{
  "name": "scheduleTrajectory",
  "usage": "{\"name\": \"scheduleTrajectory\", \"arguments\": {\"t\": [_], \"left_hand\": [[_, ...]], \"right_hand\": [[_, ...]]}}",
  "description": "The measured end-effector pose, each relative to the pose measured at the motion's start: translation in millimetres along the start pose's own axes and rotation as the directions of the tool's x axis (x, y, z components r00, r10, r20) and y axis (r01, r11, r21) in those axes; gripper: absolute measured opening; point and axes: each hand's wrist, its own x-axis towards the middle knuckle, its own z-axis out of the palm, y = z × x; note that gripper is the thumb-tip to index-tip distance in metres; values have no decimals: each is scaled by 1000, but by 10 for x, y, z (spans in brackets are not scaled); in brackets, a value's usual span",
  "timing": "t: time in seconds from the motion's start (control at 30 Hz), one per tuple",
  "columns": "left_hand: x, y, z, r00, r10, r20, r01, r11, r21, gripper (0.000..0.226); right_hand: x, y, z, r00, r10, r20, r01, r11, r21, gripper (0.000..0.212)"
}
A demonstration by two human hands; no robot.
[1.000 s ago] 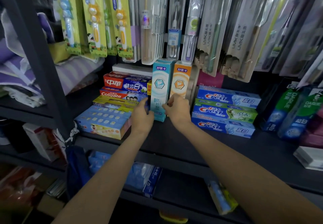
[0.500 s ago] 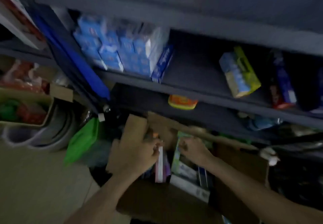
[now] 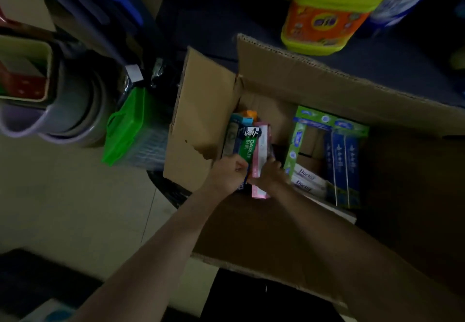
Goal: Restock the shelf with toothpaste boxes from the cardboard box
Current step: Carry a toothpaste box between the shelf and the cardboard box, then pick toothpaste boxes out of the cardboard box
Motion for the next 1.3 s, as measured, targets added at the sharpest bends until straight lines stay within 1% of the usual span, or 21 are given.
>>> {"name": "scheduleTrajectory", "arguments": {"t": [0.1,0.17,0.23,0.27,0.3,0.37,0.43,0.5,0.6,0.63,0.7,0.77,0.83,0.87,0.9,0.97,1.03,1.1,1.17,1.23,1.3], "left_hand": [[-58,-20,-32,1000,2,5,-2,998,-57,24],[-148,27,-100,999,-31,22,33,992,-126,23],[-274,140,-180,993,-94,65,107,966,-234,14],[-355,237,-232,989,-118,90,139,946,-292,13],[-445,363,-286,984,-128,127,166,919,-357,18],[-661,684,-416,971,-129,200,215,836,-504,19],[-886,1060,-593,966,-101,239,222,797,-561,13],[-1100,1424,-806,966,-52,254,200,773,-602,24],[-1426,1907,-1164,975,44,219,132,679,-722,31],[-1562,2057,-1277,977,91,192,93,627,-773,29],[-1836,2345,-1487,968,222,119,-5,487,-873,23],[-2133,2628,-1662,938,346,36,-96,359,-928,15],[-2372,2868,-1803,897,440,-53,-192,278,-941,10],[-2456,2972,-1861,872,481,-87,-241,270,-932,9],[-2538,3057,-1909,848,519,-110,-286,273,-918,7],[-2659,3204,-1988,797,590,-133,-354,277,-894,20],[-2770,3338,-2064,720,680,-140,-422,268,-866,31],[-2857,3489,-2122,642,751,-156,-508,263,-820,24],[-2941,3662,-2155,594,786,-172,-564,255,-785,24],[-2957,3831,-2161,563,803,-196,-596,231,-769,26],[-2960,3973,-2152,550,814,-188,-591,220,-776,37]], "right_hand": [[4,-37,-90,997,68,-43,-62,990,128,94],[-57,51,-362,997,73,2,-71,954,293,70],[-259,202,-750,985,18,173,-108,844,525,45],[-421,282,-957,959,-28,284,-157,781,605,40],[-594,357,-1157,930,-78,360,-183,751,635,37],[-1053,440,-1539,902,-178,394,-106,793,599,21],[-1573,436,-1904,909,-284,305,96,854,511,10],[-2126,391,-2267,918,-374,130,293,862,413,14],[-2922,302,-2809,864,-484,-139,503,838,211,31],[-3137,286,-2971,828,-510,-232,539,839,80,37],[-3589,266,-3255,707,-584,-400,572,804,-163,46],[-4027,273,-3474,567,-648,-508,627,740,-244,50],[-4378,329,-3649,459,-662,-592,715,671,-197,43],[-4505,378,-3737,432,-644,-631,771,627,-111,34],[-4597,440,-3816,429,-614,-663,826,563,14,27],[-4739,575,-3947,460,-563,-687,865,459,203,27],[-4847,679,-4049,511,-569,-644,851,438,289,27],[-4946,742,-4144,507,-578,-640,853,445,274,25],[-5054,790,-4266,478,-573,-666,855,477,204,30],[-5160,863,-4411,460,-563,-687,847,509,150,35],[-5241,964,-4572,457,-560,-691,842,523,133,28]]}}
